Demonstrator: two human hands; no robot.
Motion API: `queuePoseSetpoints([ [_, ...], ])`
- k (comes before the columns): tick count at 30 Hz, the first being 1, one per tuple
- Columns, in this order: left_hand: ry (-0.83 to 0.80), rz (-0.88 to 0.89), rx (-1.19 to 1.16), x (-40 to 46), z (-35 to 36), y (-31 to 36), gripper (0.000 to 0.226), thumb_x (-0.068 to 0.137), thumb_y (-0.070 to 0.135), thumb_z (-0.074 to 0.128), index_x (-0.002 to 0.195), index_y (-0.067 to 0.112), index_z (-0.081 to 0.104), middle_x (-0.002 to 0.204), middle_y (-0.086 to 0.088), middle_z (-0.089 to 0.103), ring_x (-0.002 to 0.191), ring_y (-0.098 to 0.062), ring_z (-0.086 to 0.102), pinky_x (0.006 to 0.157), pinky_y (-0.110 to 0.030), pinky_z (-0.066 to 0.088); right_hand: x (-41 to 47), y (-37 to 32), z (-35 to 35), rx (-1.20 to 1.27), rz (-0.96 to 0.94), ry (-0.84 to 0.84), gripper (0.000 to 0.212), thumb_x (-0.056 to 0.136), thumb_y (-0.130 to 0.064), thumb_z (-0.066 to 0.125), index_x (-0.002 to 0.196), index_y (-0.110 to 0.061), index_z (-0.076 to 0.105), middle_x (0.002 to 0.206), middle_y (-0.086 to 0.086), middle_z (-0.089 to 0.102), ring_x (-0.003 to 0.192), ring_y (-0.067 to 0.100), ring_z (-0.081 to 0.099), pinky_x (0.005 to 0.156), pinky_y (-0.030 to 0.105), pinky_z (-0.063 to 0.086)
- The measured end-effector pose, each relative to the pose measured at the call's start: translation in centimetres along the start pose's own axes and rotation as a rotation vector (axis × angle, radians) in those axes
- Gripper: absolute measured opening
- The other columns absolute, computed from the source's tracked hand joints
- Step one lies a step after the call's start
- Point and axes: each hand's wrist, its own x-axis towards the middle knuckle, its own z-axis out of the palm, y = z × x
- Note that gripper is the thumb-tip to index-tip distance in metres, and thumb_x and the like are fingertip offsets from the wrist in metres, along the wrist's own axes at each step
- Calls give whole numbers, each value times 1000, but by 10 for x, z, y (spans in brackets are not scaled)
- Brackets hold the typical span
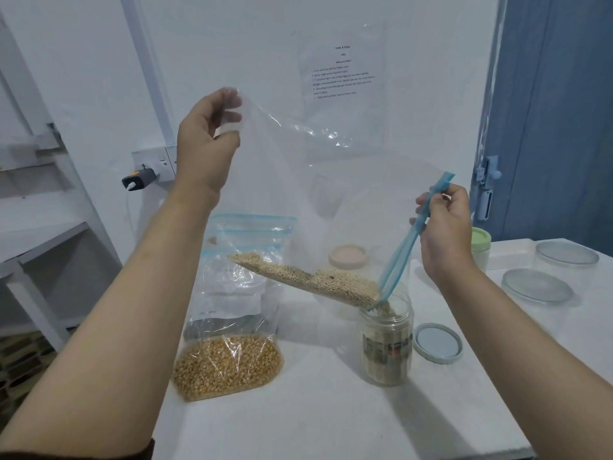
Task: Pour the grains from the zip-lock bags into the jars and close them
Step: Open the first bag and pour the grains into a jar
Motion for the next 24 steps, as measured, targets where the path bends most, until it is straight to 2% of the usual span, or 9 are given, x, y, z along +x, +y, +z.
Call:
queuePoseSetpoints([
  [3, -38, 23, 51, -1, -7, -3, 61, 79, -15, 43, 124, 23, 58, 112, 13, 61, 92, -1, 57, 80, -17, 47, 0, 0, -1, -1, 1, 5, 17, 106, -12, 34, 108, -21, 48, 85, -7, 58, 74, 5, 51, 70, 23, 48],
  [8, -71, 105, 111, -3, -13, -8, 62, 86, -13, 47, 132, 28, 54, 116, 10, 52, 92, -2, 55, 85, -17, 46, -1, 0, -2, 5, 1, -1, 17, 106, -12, 34, 108, -21, 49, 85, -7, 57, 75, 6, 51, 71, 23, 48],
  [13, -25, 154, 204, -5, -14, -11, 55, 93, -3, 52, 132, 35, 52, 106, 12, 35, 87, 7, 52, 93, -10, 40, 0, 1, -4, 9, 11, 10, 18, 106, -13, 35, 107, -23, 49, 85, -7, 58, 76, 7, 51, 72, 25, 48],
  [16, -23, 158, 301, -8, -16, -12, 55, 96, 2, 51, 136, 38, 48, 111, 13, 36, 83, 13, 47, 88, -5, 38, -2, 1, -5, 7, 15, 13, 18, 106, -13, 35, 107, -23, 49, 86, -6, 58, 76, 7, 52, 72, 25, 48],
  [20, -77, 136, 394, -11, -19, -15, 62, 95, 11, 50, 146, 43, 38, 118, 14, 45, 94, 5, 45, 87, -25, 44, -3, 1, -5, 9, 14, 11, 18, 106, -13, 35, 107, -23, 49, 86, -6, 58, 76, 7, 52, 71, 24, 48],
  [22, -125, 78, 387, -13, -21, -14, 75, 84, 10, 49, 147, 49, 33, 114, 21, 44, 100, 2, 44, 85, -27, 43, -3, 1, -5, 9, 12, 14, 17, 106, -13, 35, 108, -22, 49, 86, -6, 58, 76, 7, 52, 71, 24, 48],
  [24, -173, 46, 357, -17, -21, -12, 84, 74, 12, 46, 145, 55, 28, 113, 20, 41, 103, 0, 44, 90, -27, 42, -2, 0, -5, 13, 14, 14, 17, 106, -13, 34, 107, -22, 49, 86, -6, 58, 76, 7, 51, 71, 24, 48],
])
